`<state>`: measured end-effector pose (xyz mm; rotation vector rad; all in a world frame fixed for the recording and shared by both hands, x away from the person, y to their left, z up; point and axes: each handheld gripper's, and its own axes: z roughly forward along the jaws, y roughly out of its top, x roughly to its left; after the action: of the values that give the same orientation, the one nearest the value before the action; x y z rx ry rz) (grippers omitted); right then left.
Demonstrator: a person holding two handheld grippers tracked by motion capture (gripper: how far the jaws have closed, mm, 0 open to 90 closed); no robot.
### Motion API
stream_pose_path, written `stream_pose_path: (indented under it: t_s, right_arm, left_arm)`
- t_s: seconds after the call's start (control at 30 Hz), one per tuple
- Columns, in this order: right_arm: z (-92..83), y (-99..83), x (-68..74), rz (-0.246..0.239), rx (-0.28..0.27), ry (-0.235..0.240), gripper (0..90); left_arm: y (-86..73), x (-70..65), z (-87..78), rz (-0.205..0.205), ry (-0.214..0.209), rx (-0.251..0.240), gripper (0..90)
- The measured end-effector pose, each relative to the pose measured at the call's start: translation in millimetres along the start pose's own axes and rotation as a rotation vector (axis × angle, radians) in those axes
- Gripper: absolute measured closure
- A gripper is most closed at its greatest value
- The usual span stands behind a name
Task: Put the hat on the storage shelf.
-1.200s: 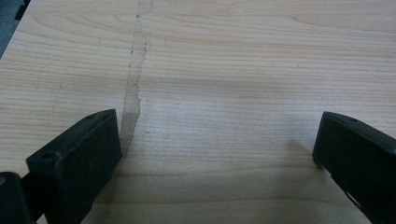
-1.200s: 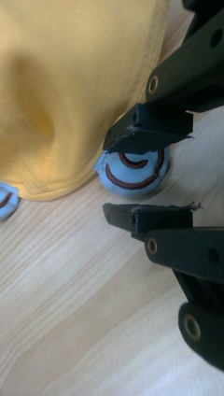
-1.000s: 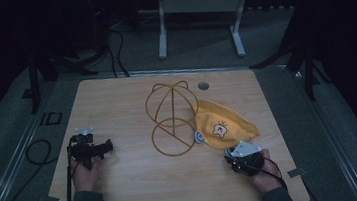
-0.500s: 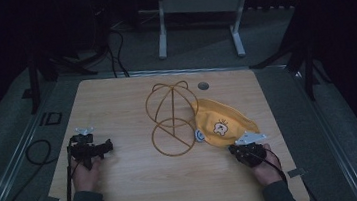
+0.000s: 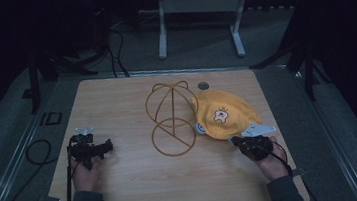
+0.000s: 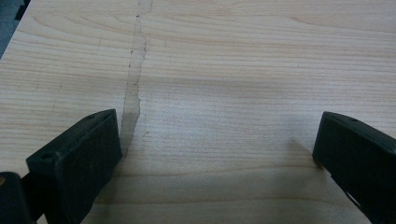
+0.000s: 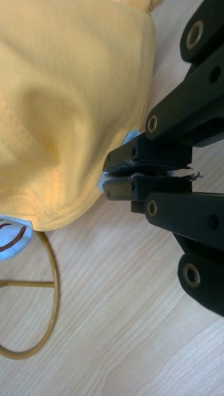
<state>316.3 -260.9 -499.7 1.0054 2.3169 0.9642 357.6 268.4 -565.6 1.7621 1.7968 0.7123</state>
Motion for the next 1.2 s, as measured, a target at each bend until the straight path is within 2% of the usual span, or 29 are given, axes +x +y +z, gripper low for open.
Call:
stream_pose_path:
  t_s: [0.13, 0.93, 1.2]
  right_arm:
    - [-6.5, 9.3, -2.0, -0.020, -0.009, -0.010, 86.1]
    - [-34.4, 54.8, -16.3, -0.068, -0.068, -0.060, 86.1]
    - [-46.3, 63.8, -20.0, -0.062, -0.104, -0.064, 86.1]
  left_arm:
    - [0.0, 0.0, 0.0, 0.000, 0.000, 0.000, 1.1]
    - [0.1, -0.1, 0.0, -0.002, 0.000, -0.001, 1.1]
    - [0.1, -0.1, 0.0, -0.002, -0.001, -0.001, 1.1]
